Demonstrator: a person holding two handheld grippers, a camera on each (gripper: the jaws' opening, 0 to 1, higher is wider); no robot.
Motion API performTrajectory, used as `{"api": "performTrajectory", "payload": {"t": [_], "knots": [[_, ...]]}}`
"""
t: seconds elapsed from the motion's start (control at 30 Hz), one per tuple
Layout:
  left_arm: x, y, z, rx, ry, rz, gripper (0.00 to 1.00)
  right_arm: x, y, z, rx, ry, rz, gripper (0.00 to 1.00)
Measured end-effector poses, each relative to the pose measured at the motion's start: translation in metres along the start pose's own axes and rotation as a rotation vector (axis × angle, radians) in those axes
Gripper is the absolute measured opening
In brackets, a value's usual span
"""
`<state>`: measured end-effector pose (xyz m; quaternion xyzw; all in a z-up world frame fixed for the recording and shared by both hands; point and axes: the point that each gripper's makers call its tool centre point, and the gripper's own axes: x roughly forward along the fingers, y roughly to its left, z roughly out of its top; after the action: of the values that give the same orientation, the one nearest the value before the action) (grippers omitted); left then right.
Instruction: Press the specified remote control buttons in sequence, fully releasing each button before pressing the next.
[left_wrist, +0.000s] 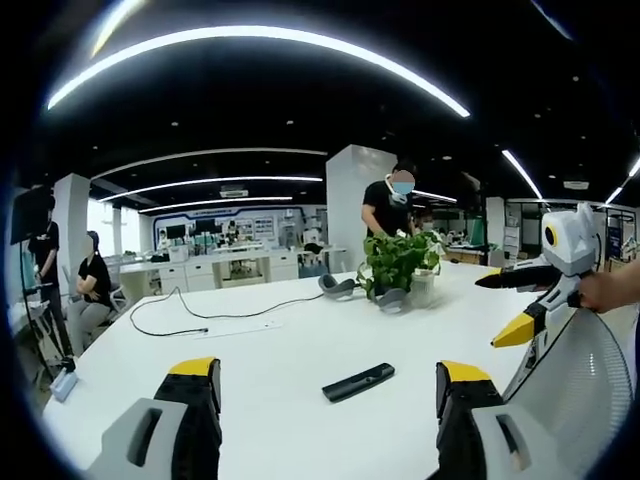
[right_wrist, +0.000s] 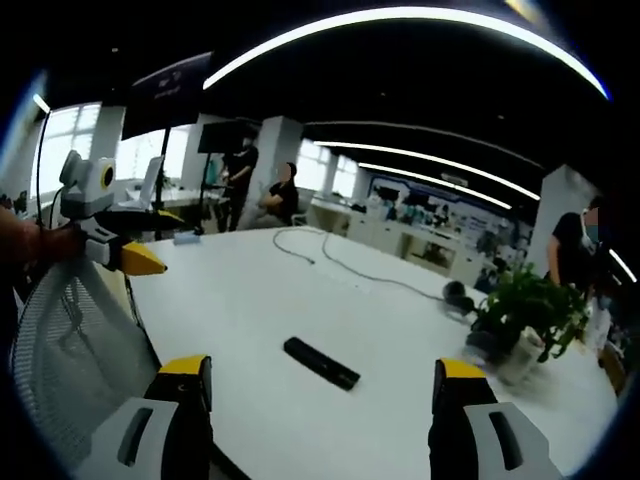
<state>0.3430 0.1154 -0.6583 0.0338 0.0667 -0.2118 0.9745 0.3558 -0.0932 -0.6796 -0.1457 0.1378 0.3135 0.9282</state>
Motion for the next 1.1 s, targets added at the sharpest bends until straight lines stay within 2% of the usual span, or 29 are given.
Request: {"api": "performTrajectory", "payload": {"t": [0.33, 0.4, 0.7, 0.93, 1.0, 1.1], "knots": [[0.001, 0.003, -0.002, -0.018, 0.013, 0.01, 0.94, -0.001, -0.004, 0.001, 0.024, -0.009, -0.01, 0.9], [0.002, 0.006, -0.006, -0.001, 0.043, 0.024, 0.96, -0.001, -0.004, 0.001, 0.027, -0.009, -0.008, 0.91], [-0.001, 0.005, -0.005, 0.007, 0.053, 0.019, 0.99, -0.002, -0.007, 0.001, 0.024, -0.012, -0.019, 0.9], [-0.003, 0.025, -0.013, -0.024, 0.056, 0.078, 0.99, -0.004, -0.013, 0.003, 0.034, -0.025, -0.046, 0.86], [-0.001, 0.022, -0.012, -0.037, 0.063, 0.062, 0.99, -0.004, -0.015, 0.003, 0.043, -0.031, -0.053, 0.86], [-0.001, 0.017, -0.015, 0.006, 0.078, 0.054, 0.98, -0.004, -0.016, 0.002, 0.046, -0.025, -0.059, 0.86]]}}
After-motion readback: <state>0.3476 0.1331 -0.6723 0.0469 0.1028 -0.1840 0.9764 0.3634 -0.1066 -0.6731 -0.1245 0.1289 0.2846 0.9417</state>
